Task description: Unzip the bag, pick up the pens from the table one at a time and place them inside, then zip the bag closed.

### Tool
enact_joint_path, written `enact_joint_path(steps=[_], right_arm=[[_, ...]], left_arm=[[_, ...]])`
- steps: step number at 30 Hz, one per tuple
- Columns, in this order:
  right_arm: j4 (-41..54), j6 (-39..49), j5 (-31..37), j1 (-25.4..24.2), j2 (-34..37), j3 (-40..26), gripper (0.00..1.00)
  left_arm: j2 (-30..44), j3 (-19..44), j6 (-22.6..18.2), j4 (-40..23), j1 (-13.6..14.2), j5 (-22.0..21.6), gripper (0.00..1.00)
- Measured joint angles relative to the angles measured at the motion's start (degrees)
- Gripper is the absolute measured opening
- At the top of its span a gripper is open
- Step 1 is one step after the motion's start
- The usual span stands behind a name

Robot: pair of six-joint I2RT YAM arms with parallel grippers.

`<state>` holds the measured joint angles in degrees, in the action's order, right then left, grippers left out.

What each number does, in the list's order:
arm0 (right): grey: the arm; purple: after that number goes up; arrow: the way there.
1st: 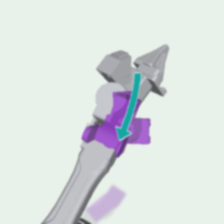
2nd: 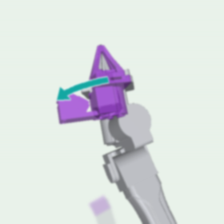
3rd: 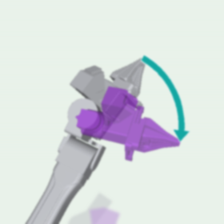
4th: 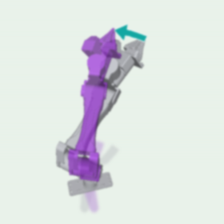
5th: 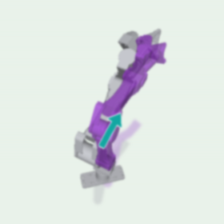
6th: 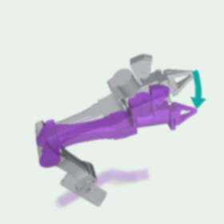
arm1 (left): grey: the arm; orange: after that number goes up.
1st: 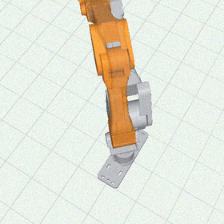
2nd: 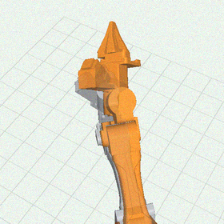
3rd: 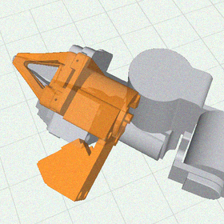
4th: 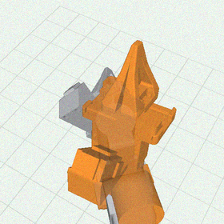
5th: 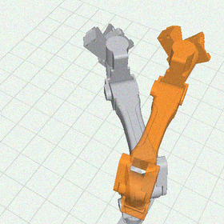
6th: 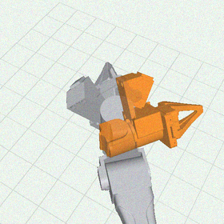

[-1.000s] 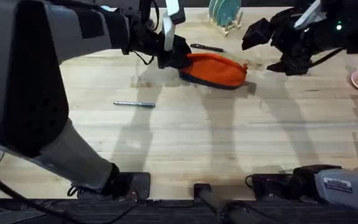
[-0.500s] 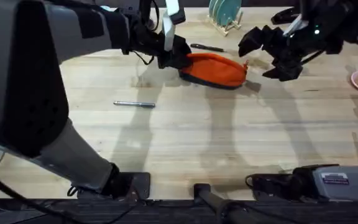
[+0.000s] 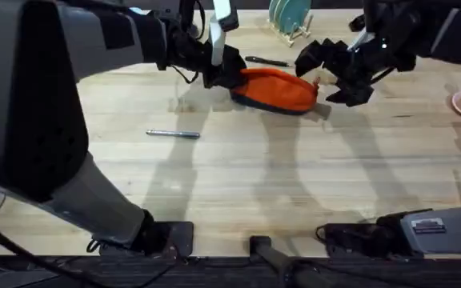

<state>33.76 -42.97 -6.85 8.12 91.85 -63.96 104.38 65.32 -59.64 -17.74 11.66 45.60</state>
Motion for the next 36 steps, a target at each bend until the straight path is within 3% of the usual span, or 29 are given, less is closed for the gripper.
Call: enact_joint_path(steps=[2,9,21,28,36], right_arm=[[-0.1,-0.4,0.0,0.1,0.0,0.0,0.949],[-0.4,-1.2,0.0,0.1,0.0,0.0,0.626],[-0.3,-1.6,-0.1,0.1,0.0,0.0,0.342],[0.1,-1.7,0.1,0.0,0.0,0.0,0.046],[0.1,-1.6,0.1,0.0,0.0,0.0,0.033]], left_arm=[[0.0,0.0,0.0,0.0,0.0,0.0,0.042],[0.0,0.0,0.0,0.0,0.0,0.0,0.042],[0.0,0.0,0.0,0.0,0.0,0.0,0.042],[0.0,0.0,0.0,0.0,0.0,-0.2,0.042],[0.0,0.0,0.0,0.0,0.0,-0.2,0.042]])
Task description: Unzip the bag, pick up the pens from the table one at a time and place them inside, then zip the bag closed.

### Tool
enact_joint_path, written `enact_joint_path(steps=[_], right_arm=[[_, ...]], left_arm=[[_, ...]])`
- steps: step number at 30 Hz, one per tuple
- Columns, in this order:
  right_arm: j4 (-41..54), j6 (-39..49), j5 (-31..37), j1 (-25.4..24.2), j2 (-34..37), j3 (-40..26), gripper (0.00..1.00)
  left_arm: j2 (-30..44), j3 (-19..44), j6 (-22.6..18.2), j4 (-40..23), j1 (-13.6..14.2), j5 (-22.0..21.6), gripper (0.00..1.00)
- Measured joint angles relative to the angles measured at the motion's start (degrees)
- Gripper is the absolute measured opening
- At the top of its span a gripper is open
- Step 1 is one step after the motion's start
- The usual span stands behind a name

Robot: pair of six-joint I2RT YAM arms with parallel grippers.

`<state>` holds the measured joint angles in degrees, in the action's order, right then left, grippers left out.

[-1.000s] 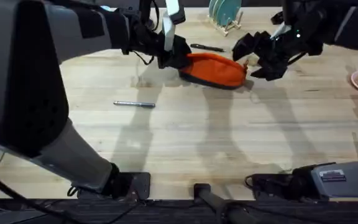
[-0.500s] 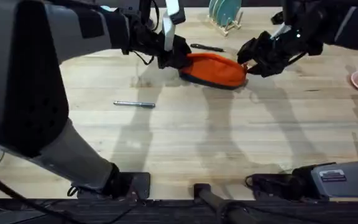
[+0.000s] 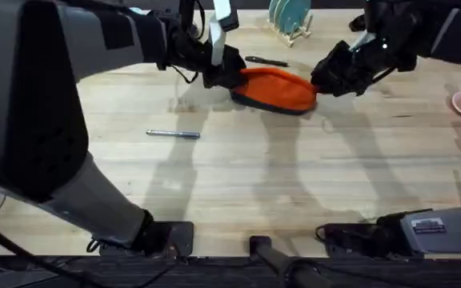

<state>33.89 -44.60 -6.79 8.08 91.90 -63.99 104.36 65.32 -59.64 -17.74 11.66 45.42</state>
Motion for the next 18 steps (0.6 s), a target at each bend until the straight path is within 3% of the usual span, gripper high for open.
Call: enact_joint_path(steps=[10,18], right_arm=[[-0.1,0.8,-0.1,-0.5,-0.3,0.0,0.033],[0.0,3.6,-0.5,-0.9,-5.0,0.0,0.033]], left_arm=[[0.0,0.0,0.0,0.0,0.0,0.0,0.042],[0.0,0.0,0.0,0.0,0.0,0.0,0.042]])
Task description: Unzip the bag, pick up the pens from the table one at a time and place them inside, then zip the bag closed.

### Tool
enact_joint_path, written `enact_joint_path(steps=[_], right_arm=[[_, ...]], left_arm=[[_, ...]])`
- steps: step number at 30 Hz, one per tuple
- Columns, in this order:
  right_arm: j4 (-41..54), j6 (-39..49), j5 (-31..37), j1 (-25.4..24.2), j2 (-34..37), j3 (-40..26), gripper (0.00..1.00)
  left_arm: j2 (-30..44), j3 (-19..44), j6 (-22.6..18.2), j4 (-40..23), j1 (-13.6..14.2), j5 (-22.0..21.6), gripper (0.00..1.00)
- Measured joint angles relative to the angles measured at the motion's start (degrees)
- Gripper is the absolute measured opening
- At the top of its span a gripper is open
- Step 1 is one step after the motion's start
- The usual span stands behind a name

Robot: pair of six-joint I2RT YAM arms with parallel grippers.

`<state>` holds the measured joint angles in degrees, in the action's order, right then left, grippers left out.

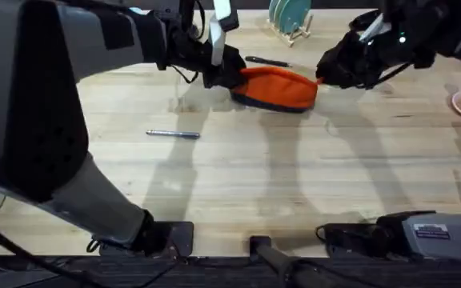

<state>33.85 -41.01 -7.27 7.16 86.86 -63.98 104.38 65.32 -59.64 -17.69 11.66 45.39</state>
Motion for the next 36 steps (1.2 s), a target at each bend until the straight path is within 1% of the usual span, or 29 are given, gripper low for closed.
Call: enact_joint_path(steps=[4,11,20,28,36], right_arm=[[0.7,1.2,0.0,0.0,-1.0,0.0,0.033],[1.2,3.8,0.0,0.1,-1.0,0.0,0.032],[0.9,5.1,0.0,0.6,-1.0,0.0,0.033],[-0.1,7.2,1.2,3.4,-1.0,0.0,0.033],[-1.7,7.9,2.2,5.0,-1.0,0.0,0.033]], left_arm=[[0.0,0.0,0.0,0.0,0.0,0.0,0.042],[0.0,0.0,0.0,-0.1,0.0,0.0,0.042],[0.0,0.0,0.0,-0.1,0.0,0.0,0.042],[0.0,0.0,0.0,-0.1,0.0,0.0,0.042],[0.0,0.0,0.0,-0.1,0.0,0.0,0.042]])
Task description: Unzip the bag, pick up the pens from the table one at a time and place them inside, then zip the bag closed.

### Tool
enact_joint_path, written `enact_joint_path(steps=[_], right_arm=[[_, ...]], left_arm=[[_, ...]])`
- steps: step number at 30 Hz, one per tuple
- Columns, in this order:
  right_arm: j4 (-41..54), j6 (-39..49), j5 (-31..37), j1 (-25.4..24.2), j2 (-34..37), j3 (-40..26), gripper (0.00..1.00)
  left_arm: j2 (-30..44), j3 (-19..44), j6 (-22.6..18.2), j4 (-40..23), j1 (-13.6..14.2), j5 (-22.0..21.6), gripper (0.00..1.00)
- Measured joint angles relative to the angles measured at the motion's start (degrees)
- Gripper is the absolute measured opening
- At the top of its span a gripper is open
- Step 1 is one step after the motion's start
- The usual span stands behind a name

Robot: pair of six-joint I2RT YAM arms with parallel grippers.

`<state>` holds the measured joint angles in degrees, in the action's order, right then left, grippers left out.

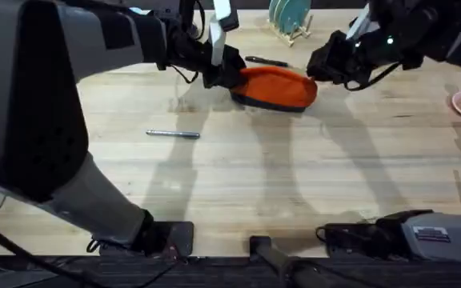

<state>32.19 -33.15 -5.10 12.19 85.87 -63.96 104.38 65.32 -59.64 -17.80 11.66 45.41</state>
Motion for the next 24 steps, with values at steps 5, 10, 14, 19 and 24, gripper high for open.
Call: enact_joint_path(steps=[5,10,14,19,24], right_arm=[[-1.5,0.2,0.0,1.1,0.0,0.0,0.033],[-2.6,0.2,0.0,2.3,0.0,0.0,0.033],[-3.4,0.2,0.2,3.1,0.0,0.0,0.033],[-5.2,0.2,0.4,4.6,0.0,0.0,0.033],[-7.8,0.2,0.4,6.8,1.2,0.0,0.033]], left_arm=[[0.0,0.0,0.0,0.0,0.0,0.0,0.042],[0.0,0.0,0.0,0.0,0.0,0.0,0.042],[0.0,0.0,0.0,0.0,0.0,0.0,0.042],[0.0,0.0,0.0,0.0,0.0,0.0,0.042],[0.0,0.0,0.0,0.0,0.0,0.0,0.042]])
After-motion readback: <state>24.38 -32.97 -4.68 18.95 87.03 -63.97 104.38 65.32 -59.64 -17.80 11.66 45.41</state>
